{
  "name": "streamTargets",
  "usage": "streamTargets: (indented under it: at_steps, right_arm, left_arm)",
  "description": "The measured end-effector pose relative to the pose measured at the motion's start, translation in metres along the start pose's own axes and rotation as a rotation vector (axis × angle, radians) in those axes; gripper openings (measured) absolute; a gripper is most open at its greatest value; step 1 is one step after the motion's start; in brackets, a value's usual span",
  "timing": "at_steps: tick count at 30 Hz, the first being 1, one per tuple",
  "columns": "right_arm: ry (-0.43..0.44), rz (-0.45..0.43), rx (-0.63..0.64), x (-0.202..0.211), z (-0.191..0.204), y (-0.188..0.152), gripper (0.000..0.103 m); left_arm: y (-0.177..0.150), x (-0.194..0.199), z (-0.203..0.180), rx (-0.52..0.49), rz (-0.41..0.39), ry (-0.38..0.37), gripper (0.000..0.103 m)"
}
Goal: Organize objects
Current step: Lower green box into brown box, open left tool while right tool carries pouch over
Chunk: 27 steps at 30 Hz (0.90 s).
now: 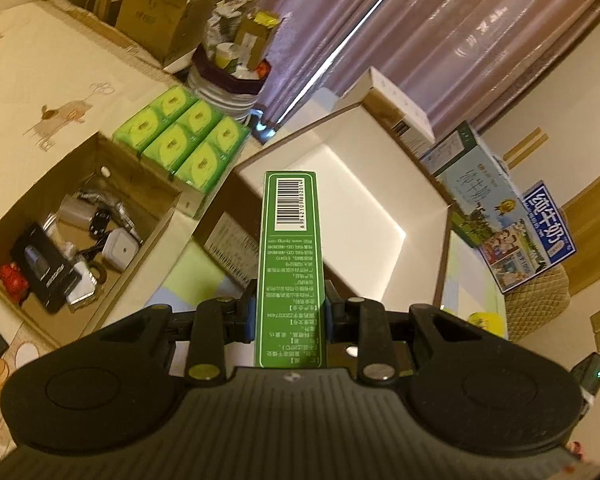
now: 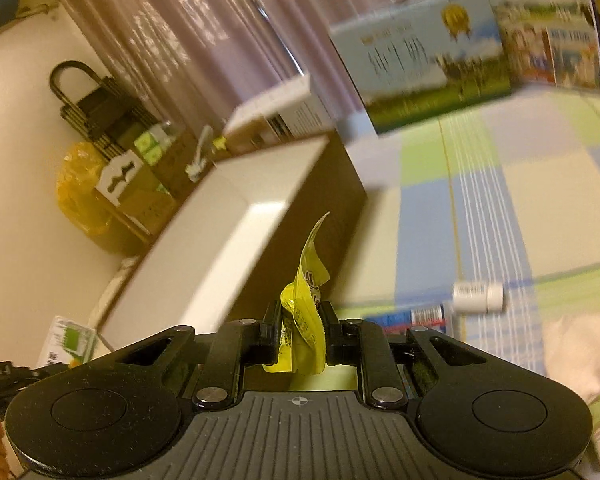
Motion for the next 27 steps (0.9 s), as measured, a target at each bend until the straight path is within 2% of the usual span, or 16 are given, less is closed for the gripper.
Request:
streamTargets:
  at_steps: [8,15,27]
  right_arm:
    - [0.045,0.006,0.097,0.001,0.060,0.020,0.015]
    - [0.023,0.086,0.182,-0.043,0.101,0.023,0.016]
    - [-0.058,0.241,0.260,-0.120,0.108,0.008,0.016]
  left_arm:
    - [0.028,-0.005,-0.032,-0.092,0.017,-0.020,0.025]
    - [0.055,-0.028,-0.062,-0.172,0.032,-0.020,0.025]
    - [0.074,-0.096,-0.075,-0.241,0.131,0.047,0.025]
Point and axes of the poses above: each gripper's, at about its wrist camera, not at the fingertips, and x roughly against the way its jaws point, z to its left, y to its top, the point moved 7 cm from there along -x, roughly the way its jaws point, and after that the axes turned 8 degrees about z, right-handed, at the moved point
